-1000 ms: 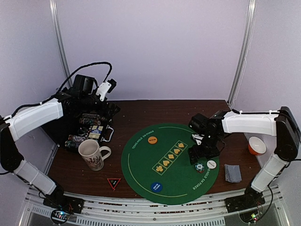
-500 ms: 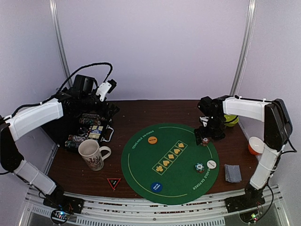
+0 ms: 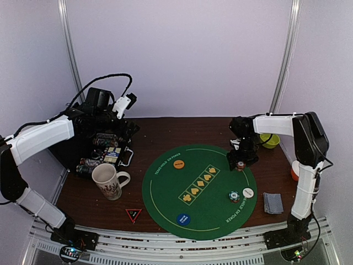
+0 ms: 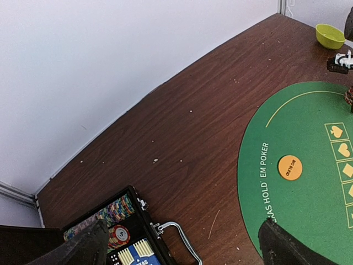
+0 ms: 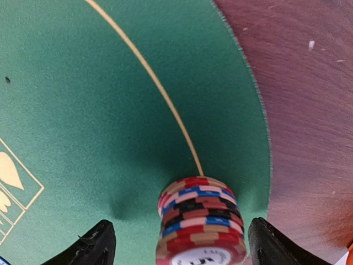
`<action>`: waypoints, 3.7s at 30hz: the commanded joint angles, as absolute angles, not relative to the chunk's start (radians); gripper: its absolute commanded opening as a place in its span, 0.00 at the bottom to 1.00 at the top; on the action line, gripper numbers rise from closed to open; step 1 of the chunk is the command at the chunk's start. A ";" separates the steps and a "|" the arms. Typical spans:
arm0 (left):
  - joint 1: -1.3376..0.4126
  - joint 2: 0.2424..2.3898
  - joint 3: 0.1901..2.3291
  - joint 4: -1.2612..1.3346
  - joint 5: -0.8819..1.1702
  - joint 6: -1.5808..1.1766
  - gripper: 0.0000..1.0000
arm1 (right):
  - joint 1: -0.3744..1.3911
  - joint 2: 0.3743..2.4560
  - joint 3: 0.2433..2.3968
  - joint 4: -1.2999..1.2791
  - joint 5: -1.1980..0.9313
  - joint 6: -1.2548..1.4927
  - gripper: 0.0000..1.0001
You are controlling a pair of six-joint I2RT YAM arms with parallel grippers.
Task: Distribute texas hold em gaming equipment
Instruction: Pick up the pile of poker chips from the poker table mat, then place the poker chips pile in the big blind area.
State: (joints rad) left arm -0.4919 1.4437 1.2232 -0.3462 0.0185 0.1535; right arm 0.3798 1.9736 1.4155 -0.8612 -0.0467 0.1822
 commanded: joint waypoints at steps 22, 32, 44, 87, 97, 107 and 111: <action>-0.487 1.424 1.220 -0.332 -0.003 0.173 0.98 | 0.357 2.068 1.452 -0.868 0.004 0.109 0.59; -0.488 1.421 1.216 -0.331 -0.008 0.176 0.98 | 0.357 2.062 1.413 -0.862 0.021 0.104 0.31; -0.487 1.416 1.213 -0.329 -0.015 0.179 0.98 | 0.380 2.013 1.512 -0.926 0.017 0.121 0.00; -0.485 1.417 1.199 -0.305 0.000 0.180 0.98 | 0.726 2.681 2.436 -1.083 0.015 0.151 0.00; -0.486 1.413 1.200 -0.305 0.001 0.181 0.98 | 0.726 2.714 2.456 -1.067 0.016 0.146 0.10; -0.486 1.413 1.197 -0.305 0.009 0.179 0.98 | 0.724 2.689 2.454 -1.027 0.025 0.155 0.60; -0.486 1.411 1.195 -0.305 0.005 0.179 0.98 | 0.726 2.681 2.456 -1.022 0.020 0.155 0.68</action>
